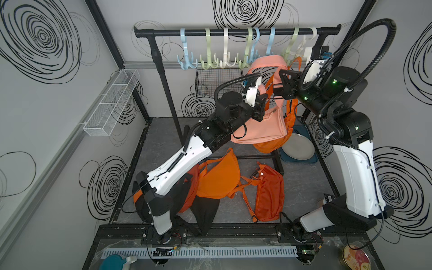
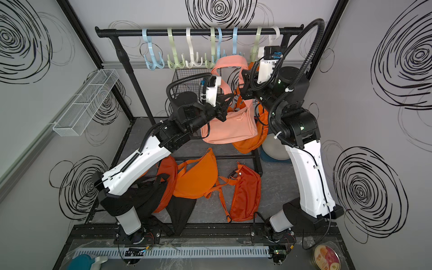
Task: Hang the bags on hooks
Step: Pick up the bag from the bag, then hang the bag on the hook.
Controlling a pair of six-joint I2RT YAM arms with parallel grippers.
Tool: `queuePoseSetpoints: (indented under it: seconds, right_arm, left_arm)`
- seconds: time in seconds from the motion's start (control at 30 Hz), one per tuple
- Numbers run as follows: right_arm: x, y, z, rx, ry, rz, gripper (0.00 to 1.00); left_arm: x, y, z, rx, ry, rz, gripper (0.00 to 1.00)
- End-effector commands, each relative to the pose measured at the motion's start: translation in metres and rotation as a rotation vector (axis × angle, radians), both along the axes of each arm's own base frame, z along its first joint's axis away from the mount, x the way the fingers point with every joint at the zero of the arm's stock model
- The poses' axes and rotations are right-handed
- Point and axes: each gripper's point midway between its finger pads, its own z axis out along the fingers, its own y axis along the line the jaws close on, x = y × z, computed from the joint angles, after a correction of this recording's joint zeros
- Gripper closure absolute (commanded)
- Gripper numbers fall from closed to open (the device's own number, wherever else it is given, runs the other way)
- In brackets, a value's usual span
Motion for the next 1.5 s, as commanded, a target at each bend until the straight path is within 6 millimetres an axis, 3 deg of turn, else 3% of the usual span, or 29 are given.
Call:
queuePoseSetpoints:
  seconds: [0.0,0.27,0.4,0.6,0.93,1.47]
  right_arm:
    - [0.000,-0.004,0.020,0.039,-0.048,0.042,1.00]
    - [0.021,-0.020,0.028,0.096,-0.070,0.056,1.00]
    - [0.030,-0.016,0.028,0.114,-0.064,0.102,1.00]
    - [0.052,-0.011,0.014,0.124,-0.018,0.124,1.00]
    - [0.068,0.000,-0.004,0.152,0.050,0.176,1.00]
    - [0.091,0.006,0.004,0.225,0.028,0.223,1.00]
  left_arm:
    - [0.001,-0.007,0.008,-0.001,0.013,-0.054,1.00]
    - [0.015,-0.025,0.006,-0.017,0.027,-0.104,1.00]
    - [0.020,-0.028,0.001,-0.016,0.036,-0.108,1.00]
    - [0.025,-0.035,-0.011,-0.011,0.059,-0.123,1.00]
    - [0.034,-0.041,-0.031,0.021,0.093,-0.130,1.00]
    - [0.047,-0.032,-0.015,-0.066,0.095,-0.148,1.00]
